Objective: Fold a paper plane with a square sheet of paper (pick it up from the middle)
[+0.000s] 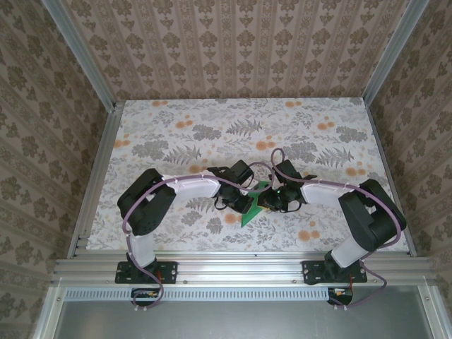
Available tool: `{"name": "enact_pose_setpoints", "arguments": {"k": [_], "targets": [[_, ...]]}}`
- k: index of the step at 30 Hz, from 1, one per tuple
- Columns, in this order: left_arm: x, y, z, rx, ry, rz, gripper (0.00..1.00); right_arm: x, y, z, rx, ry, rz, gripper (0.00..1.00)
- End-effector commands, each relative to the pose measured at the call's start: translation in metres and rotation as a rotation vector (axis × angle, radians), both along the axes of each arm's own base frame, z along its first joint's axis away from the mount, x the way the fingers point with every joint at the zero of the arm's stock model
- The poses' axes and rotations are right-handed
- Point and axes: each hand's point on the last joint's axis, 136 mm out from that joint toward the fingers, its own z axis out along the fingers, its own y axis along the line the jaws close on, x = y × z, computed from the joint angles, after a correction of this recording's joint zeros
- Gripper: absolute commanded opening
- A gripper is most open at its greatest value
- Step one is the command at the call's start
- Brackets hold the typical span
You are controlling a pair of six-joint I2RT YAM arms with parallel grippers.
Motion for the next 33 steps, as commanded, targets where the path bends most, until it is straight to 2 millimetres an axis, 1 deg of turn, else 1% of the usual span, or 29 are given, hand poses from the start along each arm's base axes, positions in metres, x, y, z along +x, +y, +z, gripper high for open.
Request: {"name": "enact_pose_setpoints", "arguments": {"k": [1, 5, 6, 8, 11, 14, 17, 22, 28, 33], "targets": [[-0.001, 0.002, -0.009, 0.042, 0.004, -0.016, 0.07, -0.004, -0.004, -0.01, -0.039, 0.021, 0.011, 0.14], [-0.002, 0.007, -0.015, 0.064, 0.005, -0.006, 0.05, -0.003, -0.004, -0.011, -0.043, 0.016, 0.014, 0.14], [-0.002, 0.009, -0.016, 0.072, 0.006, -0.004, 0.05, -0.002, -0.003, -0.008, -0.036, 0.015, 0.017, 0.15], [-0.002, 0.011, -0.017, 0.079, 0.006, -0.001, 0.04, 0.0, 0.0, 0.002, -0.016, -0.007, 0.023, 0.16], [-0.003, 0.013, -0.019, 0.086, 0.003, 0.004, 0.02, 0.004, -0.004, 0.019, -0.007, -0.056, 0.013, 0.17], [-0.002, 0.016, -0.018, 0.092, -0.008, 0.013, 0.0, 0.006, -0.013, 0.025, -0.004, -0.077, -0.015, 0.17], [-0.002, 0.015, -0.017, 0.084, -0.009, 0.015, 0.0, 0.007, -0.018, 0.02, 0.004, -0.07, -0.036, 0.15], [-0.002, 0.016, -0.018, 0.087, -0.006, 0.017, 0.0, 0.008, -0.013, 0.01, 0.038, -0.051, -0.042, 0.13], [-0.004, 0.018, -0.019, 0.095, -0.002, 0.015, 0.0, 0.011, -0.016, -0.009, 0.022, -0.028, -0.054, 0.12], [-0.004, 0.021, -0.022, 0.111, -0.003, 0.02, 0.0, 0.005, -0.03, -0.028, -0.056, 0.012, -0.064, 0.12]]}}
